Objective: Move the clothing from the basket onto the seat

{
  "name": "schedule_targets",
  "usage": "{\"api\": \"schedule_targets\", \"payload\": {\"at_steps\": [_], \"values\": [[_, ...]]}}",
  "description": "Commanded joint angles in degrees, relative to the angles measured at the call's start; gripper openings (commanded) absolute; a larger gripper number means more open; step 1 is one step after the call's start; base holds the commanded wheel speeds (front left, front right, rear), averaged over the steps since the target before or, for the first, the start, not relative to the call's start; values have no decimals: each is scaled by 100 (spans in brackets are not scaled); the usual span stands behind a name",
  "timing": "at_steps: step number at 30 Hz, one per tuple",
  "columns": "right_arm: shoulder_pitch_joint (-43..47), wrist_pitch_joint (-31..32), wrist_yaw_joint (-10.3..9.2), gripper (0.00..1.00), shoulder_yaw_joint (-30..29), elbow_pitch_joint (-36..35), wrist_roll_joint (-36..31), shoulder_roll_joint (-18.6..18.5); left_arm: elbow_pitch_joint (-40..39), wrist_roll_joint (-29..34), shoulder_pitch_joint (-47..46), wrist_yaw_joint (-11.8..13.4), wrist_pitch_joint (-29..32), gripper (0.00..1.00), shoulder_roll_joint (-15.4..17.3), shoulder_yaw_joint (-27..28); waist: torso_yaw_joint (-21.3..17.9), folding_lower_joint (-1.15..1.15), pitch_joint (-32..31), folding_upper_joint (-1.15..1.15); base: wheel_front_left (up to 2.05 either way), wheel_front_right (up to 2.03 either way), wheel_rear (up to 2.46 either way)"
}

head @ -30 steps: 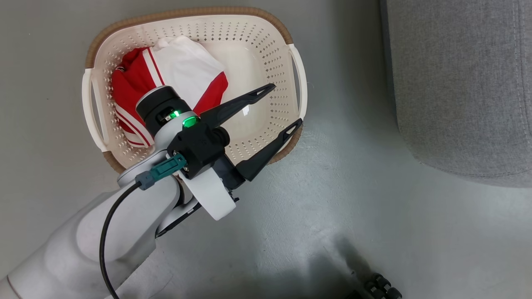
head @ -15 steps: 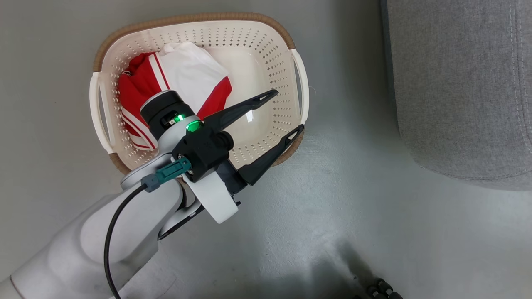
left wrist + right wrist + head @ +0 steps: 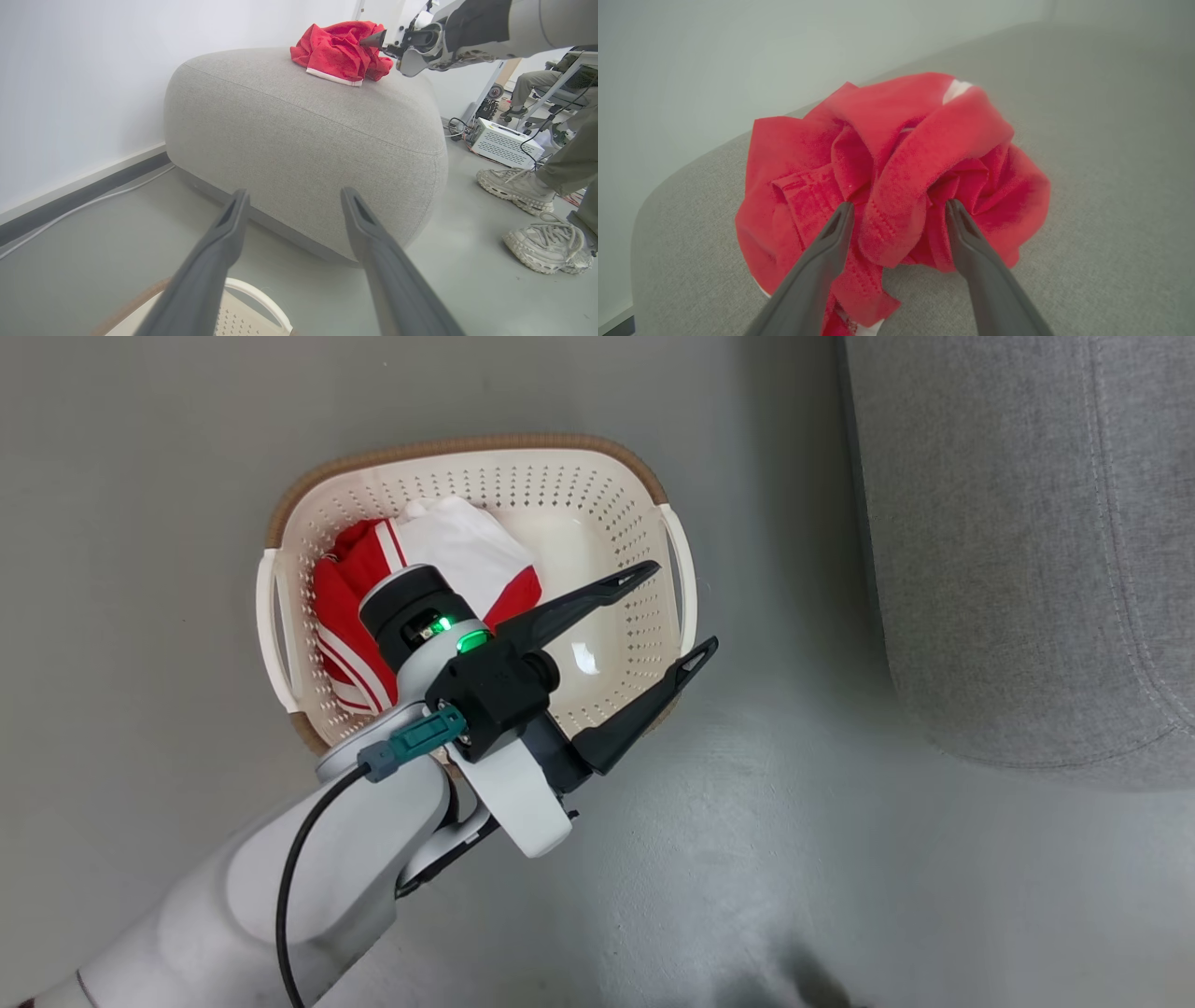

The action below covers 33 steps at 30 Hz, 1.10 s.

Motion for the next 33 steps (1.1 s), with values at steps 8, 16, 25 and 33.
{"api": "schedule_targets", "payload": {"at_steps": [8,16,25,33], "values": [[559,-129,7,100,686,539,543,-126,34,-64,462,-6,-28,100,-295,317,162,0,-925,0,0,0,0],[961,-169,7,100,1776,704,1227,104,236,-90,924,-6,-28,100,-508,510,341,0,-1686,0,0,0,0],[1271,-177,7,100,3687,79,2291,642,491,-29,1423,-6,-28,100,-667,1119,556,0,-2307,0,0,0,0],[2151,-165,7,100,5977,-1726,3805,571,664,157,1841,-6,-28,100,-746,2090,684,0,-2616,0,0,0,0]]}}
